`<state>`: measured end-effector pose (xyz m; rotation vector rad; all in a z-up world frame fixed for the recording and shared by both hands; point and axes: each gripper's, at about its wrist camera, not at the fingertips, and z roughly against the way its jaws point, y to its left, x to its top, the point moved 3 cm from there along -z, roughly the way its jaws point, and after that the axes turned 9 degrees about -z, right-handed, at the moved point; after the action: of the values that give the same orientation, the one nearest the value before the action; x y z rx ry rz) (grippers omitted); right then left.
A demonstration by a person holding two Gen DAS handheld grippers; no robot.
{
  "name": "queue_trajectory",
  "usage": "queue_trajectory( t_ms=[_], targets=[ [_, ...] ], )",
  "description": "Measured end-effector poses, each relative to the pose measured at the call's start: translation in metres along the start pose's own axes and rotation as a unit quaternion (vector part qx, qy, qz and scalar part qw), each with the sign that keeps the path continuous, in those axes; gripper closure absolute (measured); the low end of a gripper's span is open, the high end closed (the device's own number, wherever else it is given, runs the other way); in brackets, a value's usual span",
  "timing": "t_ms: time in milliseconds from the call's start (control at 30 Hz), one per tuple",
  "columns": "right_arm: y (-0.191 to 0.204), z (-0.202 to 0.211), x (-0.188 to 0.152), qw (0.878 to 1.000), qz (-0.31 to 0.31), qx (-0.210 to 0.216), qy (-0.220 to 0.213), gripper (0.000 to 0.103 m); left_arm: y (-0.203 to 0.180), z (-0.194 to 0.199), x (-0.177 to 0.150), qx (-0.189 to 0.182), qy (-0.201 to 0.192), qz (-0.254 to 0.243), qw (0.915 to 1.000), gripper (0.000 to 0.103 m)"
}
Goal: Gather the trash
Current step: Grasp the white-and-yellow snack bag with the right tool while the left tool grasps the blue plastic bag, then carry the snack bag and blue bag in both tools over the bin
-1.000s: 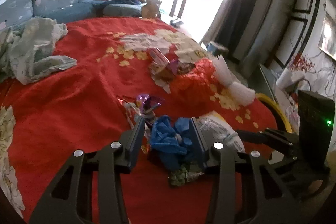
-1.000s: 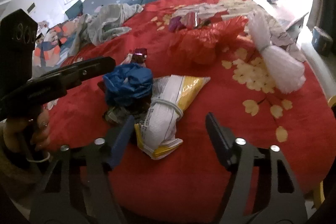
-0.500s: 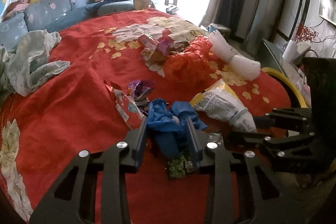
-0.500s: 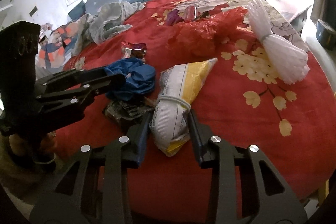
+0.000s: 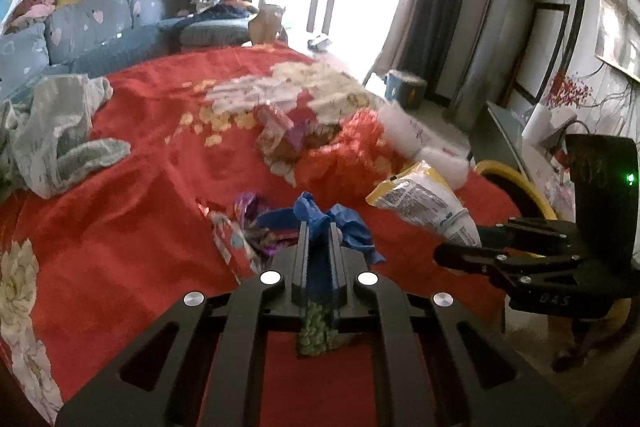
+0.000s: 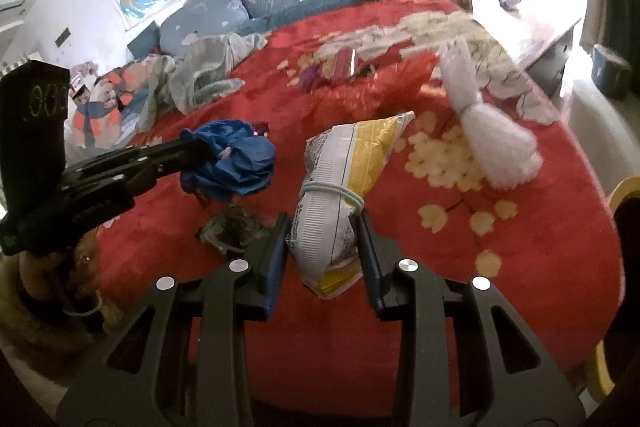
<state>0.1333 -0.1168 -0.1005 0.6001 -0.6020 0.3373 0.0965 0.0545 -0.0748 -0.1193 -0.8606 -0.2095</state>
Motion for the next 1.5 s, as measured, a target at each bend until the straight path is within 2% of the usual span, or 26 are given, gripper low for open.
queue_trajectory(
  t_ms=[600,1000,1500],
  targets=[
    [-0.014,0.049,0.026,0.997,-0.003,-0.009,-0.074,0.076,-0.033,0.018,0.046,-0.016,-0.064,-0.010,0.9977,0.097],
    [-0.050,0.084,0.038,0.991,-0.043,-0.037,-0.120,0.076,-0.060,0.010,0.069,-0.042,-0.081,-0.023,0.9956,0.098],
    [-0.096,0.113,0.046,0.980,-0.094,-0.068,-0.162,0.076,-0.102,-0.011,0.087,-0.078,-0.084,-0.045,0.9924,0.098]
  ],
)
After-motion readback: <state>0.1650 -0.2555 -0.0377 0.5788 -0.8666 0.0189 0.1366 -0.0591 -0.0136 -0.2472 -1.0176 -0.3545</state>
